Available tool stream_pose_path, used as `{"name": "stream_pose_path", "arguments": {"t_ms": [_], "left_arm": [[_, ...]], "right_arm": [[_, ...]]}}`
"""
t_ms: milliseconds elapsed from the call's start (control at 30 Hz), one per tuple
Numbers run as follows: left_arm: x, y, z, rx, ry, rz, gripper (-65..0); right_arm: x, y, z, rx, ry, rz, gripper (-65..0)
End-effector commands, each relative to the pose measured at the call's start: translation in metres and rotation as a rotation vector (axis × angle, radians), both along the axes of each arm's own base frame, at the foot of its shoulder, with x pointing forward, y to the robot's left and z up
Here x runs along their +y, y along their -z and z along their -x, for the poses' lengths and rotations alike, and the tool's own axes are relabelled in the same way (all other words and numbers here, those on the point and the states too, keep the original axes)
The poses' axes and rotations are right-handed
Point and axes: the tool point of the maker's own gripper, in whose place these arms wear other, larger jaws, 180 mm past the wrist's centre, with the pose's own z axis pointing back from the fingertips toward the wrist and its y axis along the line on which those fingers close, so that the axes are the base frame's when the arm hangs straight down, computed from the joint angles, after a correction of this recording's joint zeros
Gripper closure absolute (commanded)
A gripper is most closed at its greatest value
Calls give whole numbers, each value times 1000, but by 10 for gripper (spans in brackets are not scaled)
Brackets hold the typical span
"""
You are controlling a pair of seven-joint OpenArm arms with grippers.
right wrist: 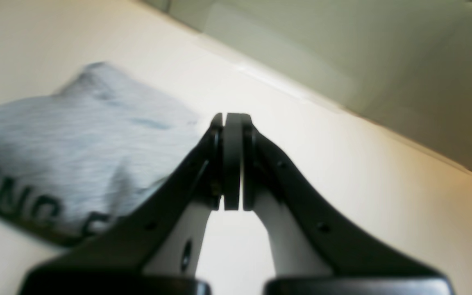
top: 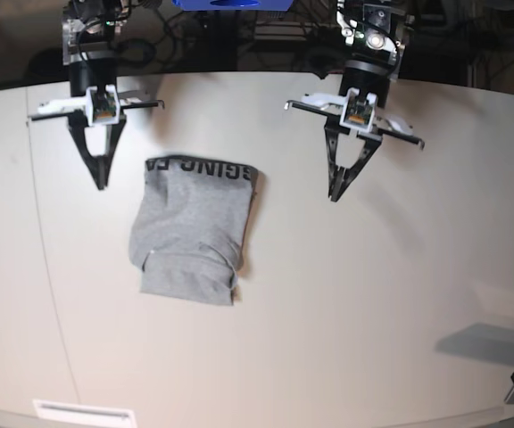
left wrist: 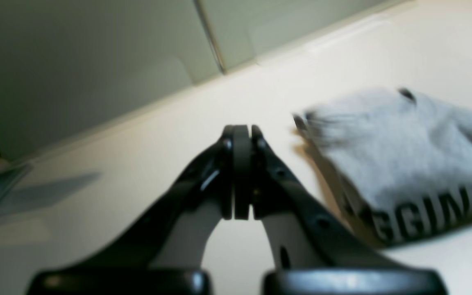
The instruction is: Fold the T-shirt properly
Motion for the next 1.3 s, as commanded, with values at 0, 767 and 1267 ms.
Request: {"name": "stream_pose_path", "arguments": {"t_ms": [0, 767, 1267], "left_arm": [[2, -6, 8, -39, 4, 8, 0], [81, 152, 273, 383, -137, 67, 0], [62, 364, 284, 1225, -362, 223, -220]], "right_arm": [[-3, -8, 10, -52, 14, 19, 0], [-10, 138, 298, 414, 51, 42, 0], [-12, 356, 344, 1378, 96, -75, 0]]}}
